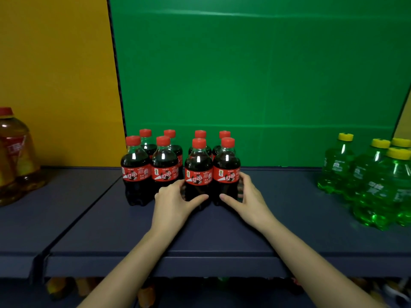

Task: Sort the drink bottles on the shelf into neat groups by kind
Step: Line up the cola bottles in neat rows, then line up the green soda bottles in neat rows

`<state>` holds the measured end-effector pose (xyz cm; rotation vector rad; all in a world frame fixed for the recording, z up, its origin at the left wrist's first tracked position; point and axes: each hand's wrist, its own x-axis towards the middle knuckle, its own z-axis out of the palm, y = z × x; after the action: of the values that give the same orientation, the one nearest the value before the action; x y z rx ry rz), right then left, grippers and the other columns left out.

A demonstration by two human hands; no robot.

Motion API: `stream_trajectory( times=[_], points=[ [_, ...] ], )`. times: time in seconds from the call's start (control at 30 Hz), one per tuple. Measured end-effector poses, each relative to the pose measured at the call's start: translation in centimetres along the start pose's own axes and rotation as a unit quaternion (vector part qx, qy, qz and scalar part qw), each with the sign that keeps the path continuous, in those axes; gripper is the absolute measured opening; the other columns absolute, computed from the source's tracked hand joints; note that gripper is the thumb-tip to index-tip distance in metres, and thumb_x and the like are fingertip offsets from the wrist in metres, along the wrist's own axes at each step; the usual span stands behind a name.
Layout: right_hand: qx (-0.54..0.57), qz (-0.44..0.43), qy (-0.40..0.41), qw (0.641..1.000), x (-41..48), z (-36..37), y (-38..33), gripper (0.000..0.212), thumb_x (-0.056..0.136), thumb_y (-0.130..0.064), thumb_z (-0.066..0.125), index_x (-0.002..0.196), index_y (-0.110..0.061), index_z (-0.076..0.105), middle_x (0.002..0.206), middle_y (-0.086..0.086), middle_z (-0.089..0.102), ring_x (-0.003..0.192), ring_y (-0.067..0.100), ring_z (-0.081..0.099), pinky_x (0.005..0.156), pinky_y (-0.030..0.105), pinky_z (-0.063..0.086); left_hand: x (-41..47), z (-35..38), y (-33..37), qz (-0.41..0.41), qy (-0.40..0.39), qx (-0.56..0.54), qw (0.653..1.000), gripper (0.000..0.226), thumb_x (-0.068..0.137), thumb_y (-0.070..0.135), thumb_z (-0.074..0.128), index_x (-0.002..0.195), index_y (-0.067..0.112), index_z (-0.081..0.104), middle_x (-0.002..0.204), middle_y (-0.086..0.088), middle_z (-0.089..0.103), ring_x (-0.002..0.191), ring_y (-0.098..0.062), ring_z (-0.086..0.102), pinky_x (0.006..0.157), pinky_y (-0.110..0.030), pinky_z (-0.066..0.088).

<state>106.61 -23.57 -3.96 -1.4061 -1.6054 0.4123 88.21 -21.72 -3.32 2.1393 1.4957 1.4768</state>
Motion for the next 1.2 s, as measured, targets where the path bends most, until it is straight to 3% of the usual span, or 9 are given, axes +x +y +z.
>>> stream_trajectory(
  times=[0.33,0.43,0.53,0.6,0.7,0.8,0.9,1.0,1.2],
  points=[
    [0.011,0.015,0.002,1.000,-0.2,0.1,-0.5,0.073,0.081,-0.028,0.069,0.140,-0.019,0.028,0.138,0.001,0.046,0.123,0.011,0.046,0.104,0.028,0.038,-0.1,-0.2,0.2,0.022,0.003,0.059,0.998,0.048,0.076,0.051,0.068,0.101,0.011,0.062,0.079,-0.002,0.067,0.082,-0.021,0.065,0.068,-0.025,0.039],
    [0.014,0.036,0.015,0.999,-0.8,-0.7,-0.7,0.067,0.083,-0.030,0.067,0.139,-0.015,0.033,0.138,0.001,0.045,0.122,0.010,0.044,0.101,0.024,0.036,-0.7,-1.0,0.1,0.027,-0.002,0.109,0.994,0.045,0.083,0.048,0.060,0.104,0.008,0.061,0.083,-0.006,0.070,0.080,-0.028,0.066,0.065,-0.033,0.046],
    [0.004,0.037,0.063,0.997,-2.4,-2.5,-0.5,0.049,0.085,-0.024,0.065,0.129,-0.014,0.046,0.131,-0.001,0.049,0.113,0.008,0.048,0.094,0.020,0.039,-2.0,-1.5,-0.1,0.079,0.017,0.189,0.979,0.025,0.084,0.034,0.065,0.080,0.009,0.062,0.057,-0.003,0.063,0.051,-0.029,0.061,0.041,-0.024,0.032],
    [-0.012,0.015,0.118,0.993,-3.8,-4.5,0.0,0.033,0.085,-0.016,0.065,0.117,-0.016,0.055,0.121,-0.001,0.056,0.107,0.009,0.052,0.086,0.012,0.041,-2.8,-1.6,0.9,0.130,0.042,0.180,0.974,0.019,0.085,0.025,0.066,0.071,0.013,0.061,0.048,0.002,0.057,0.039,-0.022,0.053,0.040,-0.015,0.019],
    [-0.056,-0.033,0.233,0.970,-6.0,-8.7,0.9,0.025,0.082,-0.004,0.065,0.099,-0.021,0.059,0.105,-0.001,0.060,0.099,0.012,0.057,0.084,0.017,0.045,-3.3,-0.7,3.4,0.201,0.043,0.082,0.975,0.016,0.088,0.024,0.051,0.079,0.016,0.062,0.053,0.007,0.057,0.041,-0.012,0.050,0.038,-0.021,0.027],
    [-0.114,-0.046,0.362,0.924,-8.0,-13.5,2.1,0.030,0.080,0.003,0.063,0.103,-0.015,0.058,0.103,0.000,0.053,0.100,0.020,0.053,0.087,0.021,0.038,-3.1,1.5,6.4,0.222,-0.032,-0.005,0.975,0.022,0.091,0.029,0.043,0.095,0.016,0.061,0.075,0.005,0.065,0.062,-0.011,0.058,0.056,-0.026,0.044],
    [-0.127,-0.014,0.433,0.892,-9.7,-17.2,3.7,0.046,0.080,-0.001,0.065,0.121,-0.007,0.046,0.115,0.003,0.041,0.110,0.022,0.045,0.094,0.025,0.033,-3.0,4.8,9.3,0.230,-0.135,-0.024,0.964,0.029,0.094,0.030,0.043,0.119,0.017,0.053,0.113,0.005,0.061,0.104,-0.010,0.057,0.087,-0.028,0.046],
    [-0.137,0.009,0.393,0.909,-10.5,-19.4,5.6,0.063,0.080,-0.009,0.068,0.133,-0.008,0.034,0.129,0.010,0.037,0.116,0.018,0.040,0.098,0.029,0.032,-2.4,8.6,12.5,0.231,-0.208,-0.031,0.950,0.034,0.095,0.033,0.045,0.127,0.021,0.044,0.127,0.009,0.050,0.118,-0.008,0.048,0.097,-0.031,0.042],
    [-0.117,0.009,0.298,0.947,-10.6,-20.8,8.9,0.074,0.078,-0.020,0.072,0.136,-0.012,0.027,0.126,-0.007,0.034,0.113,0.010,0.040,0.098,0.029,0.037,0.8,17.4,19.0,0.116,-0.305,-0.099,0.940,0.057,0.088,0.030,0.061,0.134,0.010,0.035,0.139,-0.005,0.042,0.127,-0.020,0.041,0.104,-0.033,0.035]
  ],
)
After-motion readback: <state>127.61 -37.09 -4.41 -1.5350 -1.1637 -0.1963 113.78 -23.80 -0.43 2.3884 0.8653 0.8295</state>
